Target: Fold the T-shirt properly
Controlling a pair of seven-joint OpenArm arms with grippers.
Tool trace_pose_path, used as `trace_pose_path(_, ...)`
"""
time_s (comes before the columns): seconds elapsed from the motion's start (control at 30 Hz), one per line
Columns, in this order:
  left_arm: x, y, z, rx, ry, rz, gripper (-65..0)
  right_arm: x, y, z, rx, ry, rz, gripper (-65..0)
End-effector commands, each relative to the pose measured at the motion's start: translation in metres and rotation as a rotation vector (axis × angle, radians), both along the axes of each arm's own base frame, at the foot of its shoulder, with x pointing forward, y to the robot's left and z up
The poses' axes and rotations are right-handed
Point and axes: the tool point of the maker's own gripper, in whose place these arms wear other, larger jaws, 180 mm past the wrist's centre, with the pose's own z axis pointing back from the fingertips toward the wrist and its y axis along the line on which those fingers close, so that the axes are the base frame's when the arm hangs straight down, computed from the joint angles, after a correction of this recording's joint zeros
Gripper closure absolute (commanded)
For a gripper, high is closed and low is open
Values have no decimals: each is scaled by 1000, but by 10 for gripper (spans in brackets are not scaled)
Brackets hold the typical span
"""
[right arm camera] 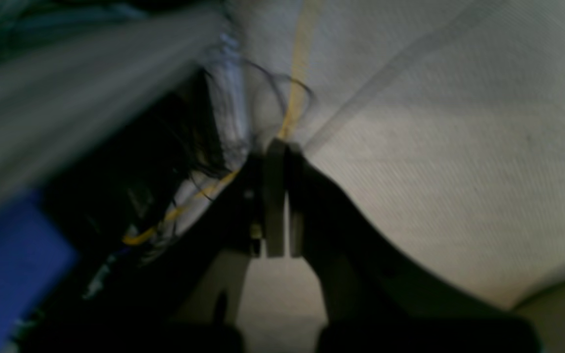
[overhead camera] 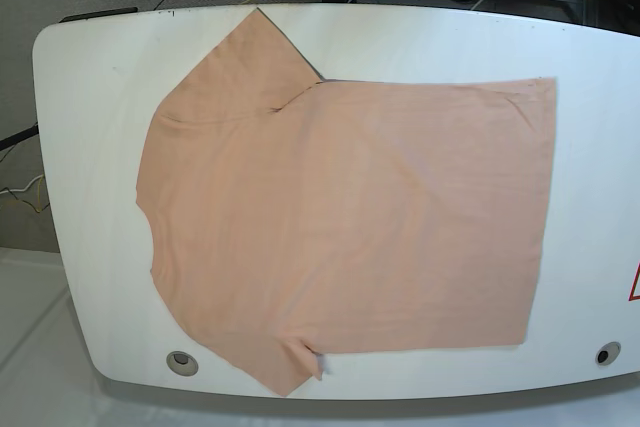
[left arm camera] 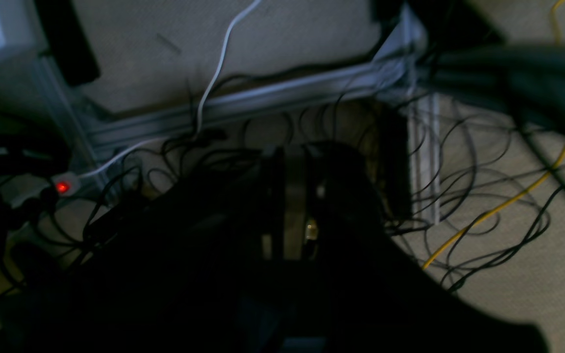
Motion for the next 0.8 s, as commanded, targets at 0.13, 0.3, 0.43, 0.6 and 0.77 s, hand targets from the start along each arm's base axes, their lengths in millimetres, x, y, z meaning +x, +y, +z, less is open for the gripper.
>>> trace_pose_path(0.13, -12, 0, 2, 0, -7, 4, -5, 9, 17, 0, 35, -27, 0, 0)
trace_pose_path(0.3, -22, 7, 6, 9, -10, 21, -18, 3, 16, 0, 34, -25, -2, 0)
trace_pose_path(0.43, -34, 17, 13, 22, -9, 5, -26, -3, 17, 1, 33, -30, -10, 0)
trace_pose_path(0.6, -35, 17, 18, 22, -26, -17, -22, -8, 17, 1, 34, -29, -7, 0)
trace_pose_path(0.77, -28, 16, 24, 22, -48, -31, -10, 0, 21, 2, 44, -38, -2, 0)
